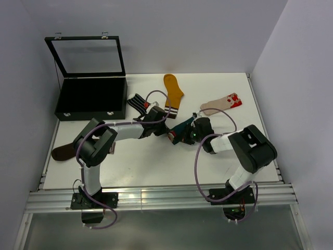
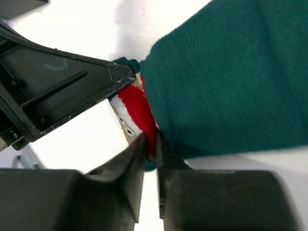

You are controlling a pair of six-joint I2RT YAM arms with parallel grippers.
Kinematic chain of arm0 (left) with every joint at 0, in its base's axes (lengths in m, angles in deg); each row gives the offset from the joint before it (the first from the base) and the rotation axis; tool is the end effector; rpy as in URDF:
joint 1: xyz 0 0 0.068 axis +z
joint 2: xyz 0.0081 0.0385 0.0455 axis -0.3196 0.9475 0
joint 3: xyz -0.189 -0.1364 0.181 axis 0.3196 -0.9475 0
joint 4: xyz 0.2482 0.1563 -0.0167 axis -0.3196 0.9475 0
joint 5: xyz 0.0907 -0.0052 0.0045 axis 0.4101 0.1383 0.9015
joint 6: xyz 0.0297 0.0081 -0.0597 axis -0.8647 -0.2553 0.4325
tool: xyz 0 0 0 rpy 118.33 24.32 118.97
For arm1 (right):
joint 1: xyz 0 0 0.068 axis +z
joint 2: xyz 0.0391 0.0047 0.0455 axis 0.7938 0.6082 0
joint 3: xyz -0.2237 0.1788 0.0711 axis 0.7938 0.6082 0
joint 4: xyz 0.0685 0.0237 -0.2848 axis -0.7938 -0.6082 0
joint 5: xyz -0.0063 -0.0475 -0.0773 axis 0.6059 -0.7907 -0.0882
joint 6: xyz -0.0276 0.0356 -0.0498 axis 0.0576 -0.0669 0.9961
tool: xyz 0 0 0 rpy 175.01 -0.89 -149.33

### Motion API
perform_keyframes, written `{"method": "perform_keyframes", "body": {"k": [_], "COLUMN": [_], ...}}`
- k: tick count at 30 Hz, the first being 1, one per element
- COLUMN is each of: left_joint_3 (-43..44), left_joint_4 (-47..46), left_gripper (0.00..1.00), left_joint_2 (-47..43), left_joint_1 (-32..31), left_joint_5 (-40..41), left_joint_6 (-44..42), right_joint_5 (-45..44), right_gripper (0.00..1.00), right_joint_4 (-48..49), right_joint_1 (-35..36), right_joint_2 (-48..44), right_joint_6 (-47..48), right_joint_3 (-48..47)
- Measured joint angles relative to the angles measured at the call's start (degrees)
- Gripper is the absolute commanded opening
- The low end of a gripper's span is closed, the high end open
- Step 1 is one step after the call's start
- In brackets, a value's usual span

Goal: Roll the socks
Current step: Roll the sock at the center of the board.

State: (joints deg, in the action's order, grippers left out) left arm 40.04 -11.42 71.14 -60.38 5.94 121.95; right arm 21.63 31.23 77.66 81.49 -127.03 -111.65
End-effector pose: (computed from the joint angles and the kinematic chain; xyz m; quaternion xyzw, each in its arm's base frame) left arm 0.3341 -0.2932 0.1305 -0.1452 0.9130 -0.2702 0.2689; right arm 0.2772 0.1515 0.0955 0.0549 0.8690 0.3973 0.2898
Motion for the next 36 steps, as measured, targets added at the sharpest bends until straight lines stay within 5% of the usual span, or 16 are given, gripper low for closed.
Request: {"method": "perform_keyframes", "body": {"k": [6,17,19,21,22,26,28,36], "left_joint_3": [0.0,0.7,1.0,1.4,1.6,2.2,2.6,3.9], "left_joint_4": [0.3,5.8,6.6,7.4,7.9,9.4,10.3,13.4], "left_gripper": [0.0,0.0,0.0,0.0,0.0,0.0,0.0,0.0], "left_joint_2": [-0.2,-1.8,-1.8,-1.8,-1.8,-1.8,-1.8,-1.8], "left_joint_1": [-0.6,-0.5,-0.5,-0.6,-0.5,-0.5,-0.5,-0.5], "left_joint_5": [1.9,6.6,7.0,7.6,7.9,8.0,8.0,8.2], "left_joint_6": [-0.7,-3.2,-3.5,-3.7,-3.9,-4.0,-4.0,-4.1], "right_joint_5": [-9.8,-29.6,-31.1,-32.5,-33.2,-33.9,-33.4,-31.6], "right_gripper": [0.49,0.54,0.61,0.83,0.85,0.85,0.76,0.74], "right_joint_4": [-12.8,-20.7,-20.0,-18.8,-18.3,-18.4,-18.4,-17.7], "right_joint_1": [4.3,13.1,13.3,13.3,13.3,13.3,13.3,18.8], "right_joint_2": [-12.7,-40.1,-44.3,-47.9,-49.0,-49.6,-48.0,-30.8], "right_joint_6": [6.1,17.6,19.0,20.2,20.5,22.1,22.7,25.4], "right_joint_3": [0.5,1.3,3.0,4.9,5.7,6.1,6.0,4.0]}}
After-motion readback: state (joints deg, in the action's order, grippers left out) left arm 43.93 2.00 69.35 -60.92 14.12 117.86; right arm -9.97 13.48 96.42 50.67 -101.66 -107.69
